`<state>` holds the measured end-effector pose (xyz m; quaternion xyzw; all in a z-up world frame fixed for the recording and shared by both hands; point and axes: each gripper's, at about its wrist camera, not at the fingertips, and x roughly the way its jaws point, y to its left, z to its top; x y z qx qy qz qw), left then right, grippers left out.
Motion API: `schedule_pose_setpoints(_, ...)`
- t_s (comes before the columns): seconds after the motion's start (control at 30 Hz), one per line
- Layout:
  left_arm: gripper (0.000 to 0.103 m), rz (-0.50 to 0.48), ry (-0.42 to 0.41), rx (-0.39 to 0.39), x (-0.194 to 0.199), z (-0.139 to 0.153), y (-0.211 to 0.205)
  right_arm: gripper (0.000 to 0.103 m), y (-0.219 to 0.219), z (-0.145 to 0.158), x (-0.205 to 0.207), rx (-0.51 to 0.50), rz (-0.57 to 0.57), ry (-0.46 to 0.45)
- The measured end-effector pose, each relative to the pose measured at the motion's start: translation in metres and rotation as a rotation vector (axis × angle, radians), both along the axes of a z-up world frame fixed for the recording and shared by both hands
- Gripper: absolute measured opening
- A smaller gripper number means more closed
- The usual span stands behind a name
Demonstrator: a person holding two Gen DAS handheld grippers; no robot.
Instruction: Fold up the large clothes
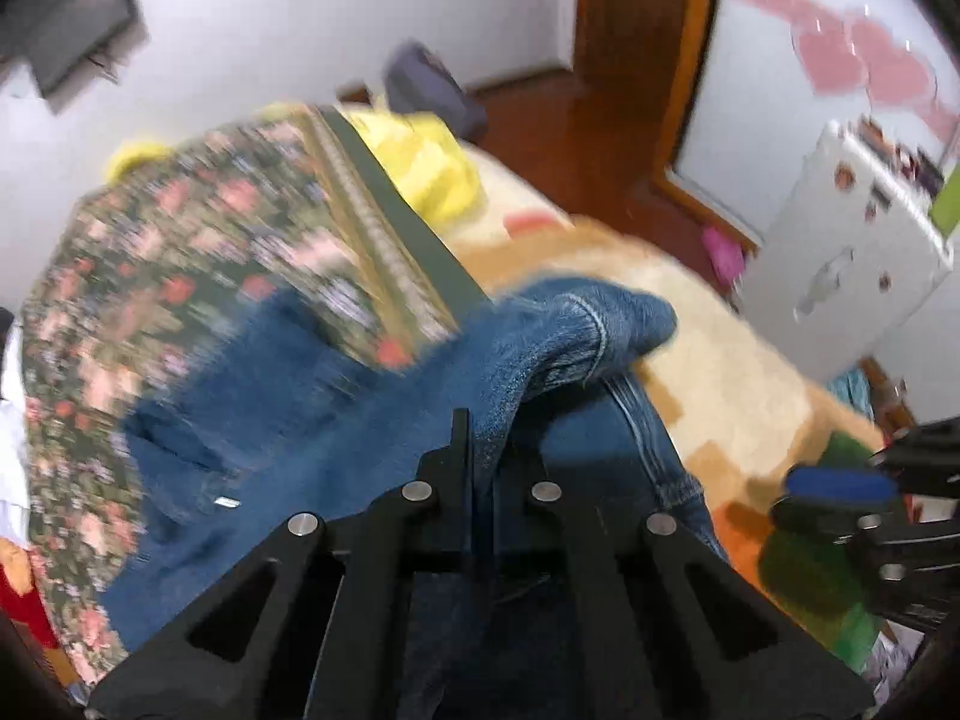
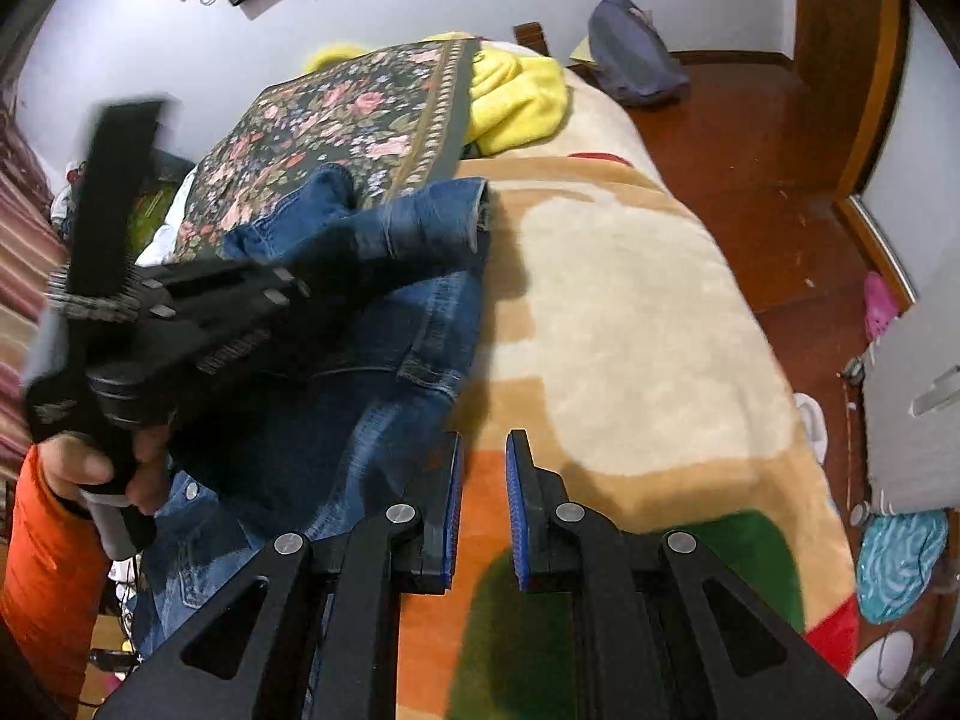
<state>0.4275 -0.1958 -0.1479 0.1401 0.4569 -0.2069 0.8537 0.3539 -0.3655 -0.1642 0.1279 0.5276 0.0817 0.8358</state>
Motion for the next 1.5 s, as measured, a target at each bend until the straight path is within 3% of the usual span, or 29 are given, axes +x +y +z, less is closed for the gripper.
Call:
schedule_pose_setpoints(0.2, 0.004, 0.129, -0.113, -0.111, -0.015, 0.064, 0.094, 0.01, 0.026, 0.009, 0.016, -0.022, 0.054, -0.019)
schedule_pose_setpoints(0.33, 0.004, 0.225, -0.107, -0.097, -0.027, 0.061, 0.155, 0.01, 0.05, 0.011, 0.025, -0.066, 0.087, -0.029)
schedule_pose_setpoints(0.47, 0.004, 0.336, -0.02, -0.086, -0.047, 0.021, 0.221, 0.01, 0.071, 0.003, 0.03, -0.067, 0.118, -0.009)
schedule_pose_setpoints(0.57, 0.004, 0.418, 0.092, -0.096, -0.062, -0.028, 0.266, 0.01, 0.084, -0.011, 0.033, -0.143, 0.135, 0.007)
schedule_pose_setpoints(0.7, 0.018, 0.482, 0.244, -0.165, -0.084, -0.088, 0.304, 0.01, 0.093, -0.027, 0.029, -0.218, 0.175, 0.025)
schedule_pose_setpoints(0.77, 0.019, 0.488, 0.294, -0.249, -0.093, -0.104, 0.314, 0.01, 0.096, -0.029, 0.025, -0.252, 0.192, 0.018)
schedule_pose_setpoints(0.8, 0.026, 0.506, 0.288, -0.296, -0.1, -0.108, 0.321, 0.01, 0.098, -0.028, 0.022, -0.282, 0.197, 0.016)
schedule_pose_setpoints(0.83, 0.039, 0.522, 0.275, -0.304, -0.104, -0.107, 0.323, 0.01, 0.1, -0.028, 0.021, -0.307, 0.202, 0.02)
schedule_pose_setpoints(0.9, 0.049, 0.556, 0.257, -0.322, -0.111, -0.105, 0.332, 0.01, 0.104, -0.029, 0.016, -0.378, 0.211, 0.028)
schedule_pose_setpoints(1.0, 0.053, 0.573, 0.254, -0.38, -0.117, -0.102, 0.347, 0.01, 0.106, -0.03, 0.01, -0.426, 0.222, 0.039)
schedule_pose_setpoints(1.17, 0.054, 0.617, 0.271, -0.424, -0.108, -0.103, 0.369, 0.01, 0.096, -0.032, 0.011, -0.367, 0.187, 0.059)
schedule_pose_setpoints(1.33, 0.054, 0.641, 0.359, -0.449, -0.077, -0.127, 0.37, 0.01, 0.089, -0.037, 0.013, -0.297, 0.155, 0.082)
schedule_pose_setpoints(1.4, 0.054, 0.652, 0.359, -0.411, -0.068, -0.13, 0.363, 0.01, 0.087, -0.038, 0.013, -0.275, 0.143, 0.088)
schedule_pose_setpoints(1.5, 0.036, 0.649, 0.284, -0.28, -0.061, -0.12, 0.346, 0.01, 0.082, -0.038, 0.015, -0.232, 0.127, 0.095)
